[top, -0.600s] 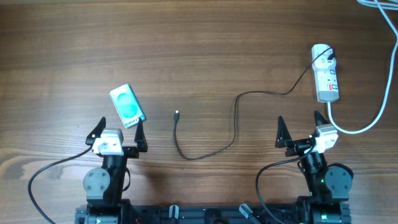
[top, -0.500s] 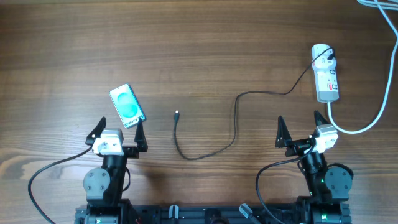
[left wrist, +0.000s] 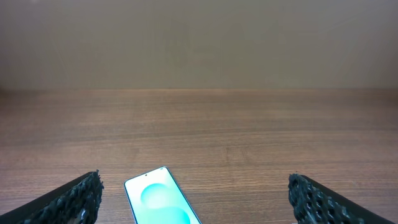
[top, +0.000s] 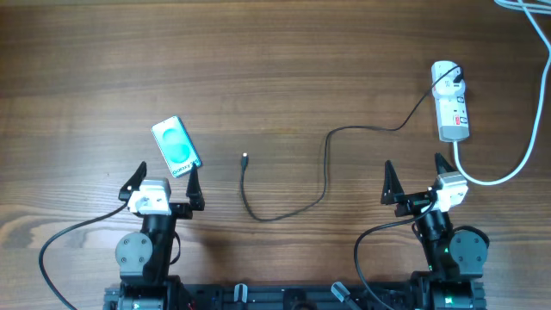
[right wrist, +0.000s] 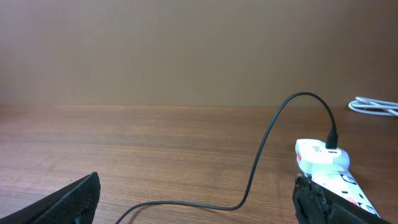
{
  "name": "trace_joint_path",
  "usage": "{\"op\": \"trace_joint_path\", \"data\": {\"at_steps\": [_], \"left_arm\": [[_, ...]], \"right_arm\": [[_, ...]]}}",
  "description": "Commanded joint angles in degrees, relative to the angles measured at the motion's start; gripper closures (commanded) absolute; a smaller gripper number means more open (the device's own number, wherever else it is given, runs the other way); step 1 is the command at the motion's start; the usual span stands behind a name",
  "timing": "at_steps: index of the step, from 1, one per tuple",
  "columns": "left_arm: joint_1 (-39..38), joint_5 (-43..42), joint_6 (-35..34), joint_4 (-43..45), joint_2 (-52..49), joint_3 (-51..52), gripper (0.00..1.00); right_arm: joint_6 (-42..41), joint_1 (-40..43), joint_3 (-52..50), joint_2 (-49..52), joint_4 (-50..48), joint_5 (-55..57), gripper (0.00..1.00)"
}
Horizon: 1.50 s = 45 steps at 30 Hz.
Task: Plug charger to phone and switch on socket
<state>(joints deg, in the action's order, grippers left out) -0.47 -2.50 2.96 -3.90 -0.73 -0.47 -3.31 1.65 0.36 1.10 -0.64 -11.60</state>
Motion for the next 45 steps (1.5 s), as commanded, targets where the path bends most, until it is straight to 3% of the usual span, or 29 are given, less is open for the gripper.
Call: {"op": "trace_joint_path", "data": {"at_steps": [1,45], "left_arm": [[-0.4,-0.5,1.1,-0.4,0.3,0.2,0.0],[-0.4,-0.4,1.2,-0.2,0.3,0.2,0.0]], "right_arm": [[0.2,0.1,-0.1,-0.9,-0.2,-0.7,0.0],[0.2,1.1,-0.1,-0.9,-0.3,-0.7,0.01]]}}
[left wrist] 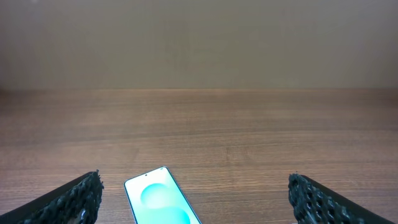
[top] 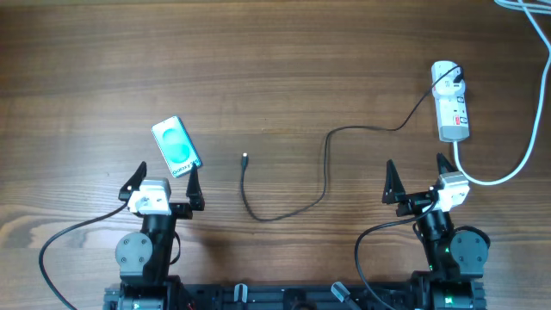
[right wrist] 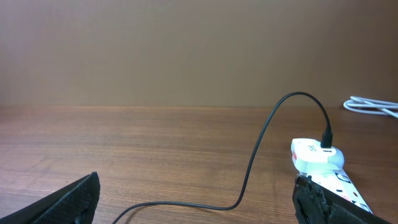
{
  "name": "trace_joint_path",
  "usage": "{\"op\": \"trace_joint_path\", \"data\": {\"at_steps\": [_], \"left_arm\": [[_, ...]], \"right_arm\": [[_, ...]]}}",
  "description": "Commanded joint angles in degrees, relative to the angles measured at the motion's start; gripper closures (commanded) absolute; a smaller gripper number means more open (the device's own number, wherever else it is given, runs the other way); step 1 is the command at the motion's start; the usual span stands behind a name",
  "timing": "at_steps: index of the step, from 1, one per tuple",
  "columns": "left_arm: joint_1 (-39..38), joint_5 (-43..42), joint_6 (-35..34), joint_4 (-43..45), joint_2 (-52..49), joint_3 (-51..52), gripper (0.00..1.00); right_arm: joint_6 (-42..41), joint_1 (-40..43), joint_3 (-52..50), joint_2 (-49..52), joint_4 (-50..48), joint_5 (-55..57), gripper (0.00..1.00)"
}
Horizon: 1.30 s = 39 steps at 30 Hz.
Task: Plug charger to phone and switch on socket
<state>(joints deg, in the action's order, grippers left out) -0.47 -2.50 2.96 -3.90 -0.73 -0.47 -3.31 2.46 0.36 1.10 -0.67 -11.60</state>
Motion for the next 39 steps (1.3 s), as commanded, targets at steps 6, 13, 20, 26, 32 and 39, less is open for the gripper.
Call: {"op": "trace_joint_path", "data": {"at_steps": [6,13,20,26,32,39], "left_arm": [[-0.4,-0.4,1.2,-0.3,0.3,0.2,0.0],[-0.4,-0.5,1.2,-0.3,0.3,0.2,0.0],[-0.4,-1.7,-0.3,0.6,0.3,0.2,0.0],[-0.4,-5.9,-11.5,-4.0,0.3,-5.6,0.0],[-0.4,-11.1,-12.7,-16.6,-4.7,-19.8,0.0],[-0.4,-20.3,-12.6,-31.7,-27.8,-47.4,0.0]], "right_arm": [[0.2,0.3,-0.1,-0.9,-0.3,-0.7,0.0],[0.2,0.3,-0.1,-0.9,-0.3,-0.7,0.0],[0.2,0.2,-0.1,-1.0,-0.3,-0.7,0.0],[0.2,0.0,-0.1,-1.0,-0.3,-0.7,0.0],[0.2,0.0,-0.1,-0.9,-0.3,-0.7,0.0],[0.2,0.0,-0.1,-0.9,-0.3,-0.7,0.0]]}}
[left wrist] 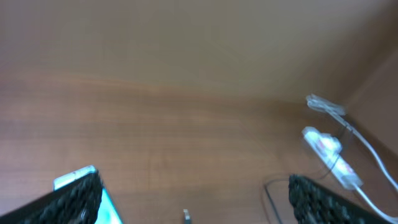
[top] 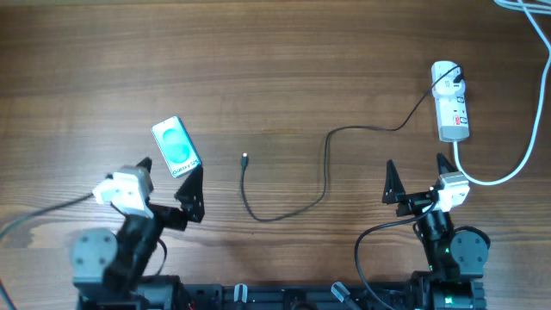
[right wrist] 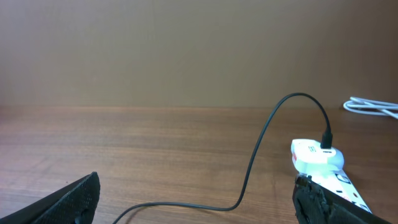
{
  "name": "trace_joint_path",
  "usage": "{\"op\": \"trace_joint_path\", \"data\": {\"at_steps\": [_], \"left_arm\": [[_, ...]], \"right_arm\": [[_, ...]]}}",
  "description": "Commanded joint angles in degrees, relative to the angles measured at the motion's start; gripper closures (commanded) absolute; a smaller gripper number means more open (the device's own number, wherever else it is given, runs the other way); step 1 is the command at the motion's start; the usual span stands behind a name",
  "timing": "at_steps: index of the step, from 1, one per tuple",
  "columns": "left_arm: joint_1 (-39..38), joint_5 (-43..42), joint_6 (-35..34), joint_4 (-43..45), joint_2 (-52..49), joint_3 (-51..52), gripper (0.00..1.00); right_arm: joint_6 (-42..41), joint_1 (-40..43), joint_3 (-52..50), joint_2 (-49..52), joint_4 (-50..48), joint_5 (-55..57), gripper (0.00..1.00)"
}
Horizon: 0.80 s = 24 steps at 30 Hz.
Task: Plug charger to phone and switch on socket
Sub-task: 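Move the left gripper over the blue phone and lower onto it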
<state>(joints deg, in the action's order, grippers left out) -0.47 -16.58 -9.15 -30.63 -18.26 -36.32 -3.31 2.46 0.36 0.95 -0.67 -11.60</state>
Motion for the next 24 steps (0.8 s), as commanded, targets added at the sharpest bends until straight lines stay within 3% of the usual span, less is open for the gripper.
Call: {"op": "trace_joint_path", "data": {"at_steps": [1,8,10,21,22,24], "left_arm": [[-0.4,-7.1,-0.5,-7.5,-13.5,-15.1,0.0],[-0.4,-6.6,-0.1,-34.5,-45.4,-51.4,0.0],[-0.4,-6.3,-0.1,-38.6,-51.4,-57.0,0.0],[-0.4,-7.0,-0.3,-40.6,-73.2,-58.8,0.0],[-0.4,-6.9,-0.3,-40.5,-74.3,-58.8,0.06],[-0.4,-6.8,-0.3,-40.3,-76.3,-58.8,0.33]], "right_arm": [[0.2,0.0,-0.1,-0.8,-0.3,-0.7,0.0],[0.2,0.0,-0.1,-0.8,-0.3,-0.7,0.0],[0.2,0.0,-0.1,-0.8,-0.3,-0.7,0.0],[0.2,0.0,-0.1,-0.8,-0.3,-0.7,0.0],[0.2,0.0,-0.1,-0.8,-0.3,-0.7,0.0],[0.2,0.0,-0.1,-0.8,-0.3,-0.7,0.0]]}}
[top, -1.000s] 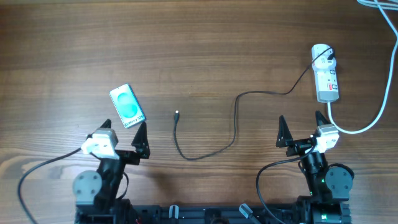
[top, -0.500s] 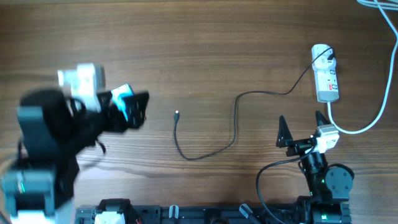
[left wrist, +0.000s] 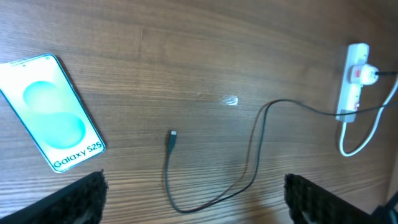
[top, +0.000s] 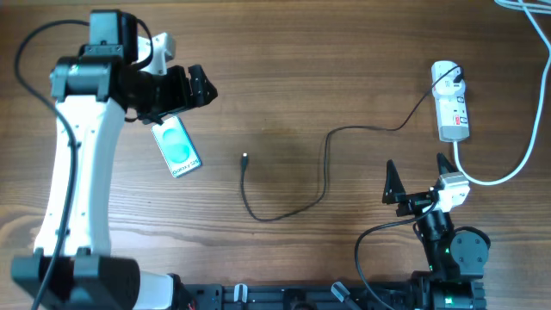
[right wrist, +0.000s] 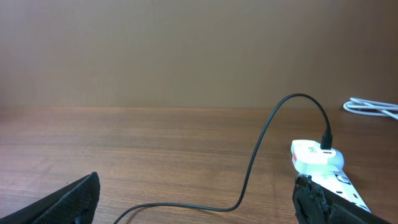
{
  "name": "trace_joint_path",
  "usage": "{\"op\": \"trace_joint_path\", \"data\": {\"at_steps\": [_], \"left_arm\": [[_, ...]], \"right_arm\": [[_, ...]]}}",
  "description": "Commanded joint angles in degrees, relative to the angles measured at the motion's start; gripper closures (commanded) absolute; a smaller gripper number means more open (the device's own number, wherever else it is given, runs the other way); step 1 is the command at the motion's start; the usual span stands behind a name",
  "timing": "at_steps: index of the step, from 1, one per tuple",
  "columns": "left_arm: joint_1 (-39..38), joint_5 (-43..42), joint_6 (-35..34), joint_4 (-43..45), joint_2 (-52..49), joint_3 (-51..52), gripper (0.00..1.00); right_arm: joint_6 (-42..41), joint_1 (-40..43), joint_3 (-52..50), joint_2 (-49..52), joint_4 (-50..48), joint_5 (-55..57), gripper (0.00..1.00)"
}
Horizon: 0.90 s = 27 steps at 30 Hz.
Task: Plug charger to phone and switch on socket
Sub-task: 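Move the left gripper over the blue phone and lower onto it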
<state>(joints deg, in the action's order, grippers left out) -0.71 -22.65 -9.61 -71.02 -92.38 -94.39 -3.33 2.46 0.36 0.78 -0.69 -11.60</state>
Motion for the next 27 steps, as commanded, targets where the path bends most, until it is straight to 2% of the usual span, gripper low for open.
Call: {"op": "trace_joint_path", "data": {"at_steps": [1,2,3,10,11,14,15,16,23,27], "left_arm": [[-0.2,0.0,0.1,0.1,-3.3,-0.7,0.54],[-0.2,1.2,0.1,0.1,-4.3,-0.7,0.83],[-0.2,2.5,0.1,0.0,-5.5,-0.6,0.96],[-0.2,5.6,-1.1,-0.2,-9.9,-0.2,0.96],[-0.2,9.5,-4.2,-0.1,-10.7,-0.2,0.92],[-0.2,19.4,-11.9,-0.1,-12.7,0.4,0.56],[-0.2,21.0,-13.0,0.1,-13.1,0.9,0.02],[-0.2,22.4,-14.2,0.4,-13.4,1.5,0.0],[-0.1,26.5,-20.8,6.8,-13.5,10.6,0.0],[-0.1,26.8,-21.2,12.3,-13.6,16.1,0.0]], "right_arm": [[0.2,0.0,-0.1,-0.6,-0.2,-0.7,0.0],[0.2,0.0,-0.1,-0.6,-0.2,-0.7,0.0],[0.2,0.0,-0.1,-0.6,-0.2,-0.7,0.0],[0.2,0.0,-0.1,-0.6,-0.2,-0.7,0.0],[0.2,0.0,-0.1,-0.6,-0.2,-0.7,0.0],[0.2,0.0,-0.1,-0.6,-0.2,-0.7,0.0],[0.2,0.0,-0.1,-0.6,-0.2,-0.7,0.0],[0.2,0.0,-0.1,-0.6,-0.2,-0.7,0.0],[0.2,0.0,-0.1,-0.6,-0.2,-0.7,0.0],[0.2,0.0,-0.1,-0.6,-0.2,-0.7,0.0]]}}
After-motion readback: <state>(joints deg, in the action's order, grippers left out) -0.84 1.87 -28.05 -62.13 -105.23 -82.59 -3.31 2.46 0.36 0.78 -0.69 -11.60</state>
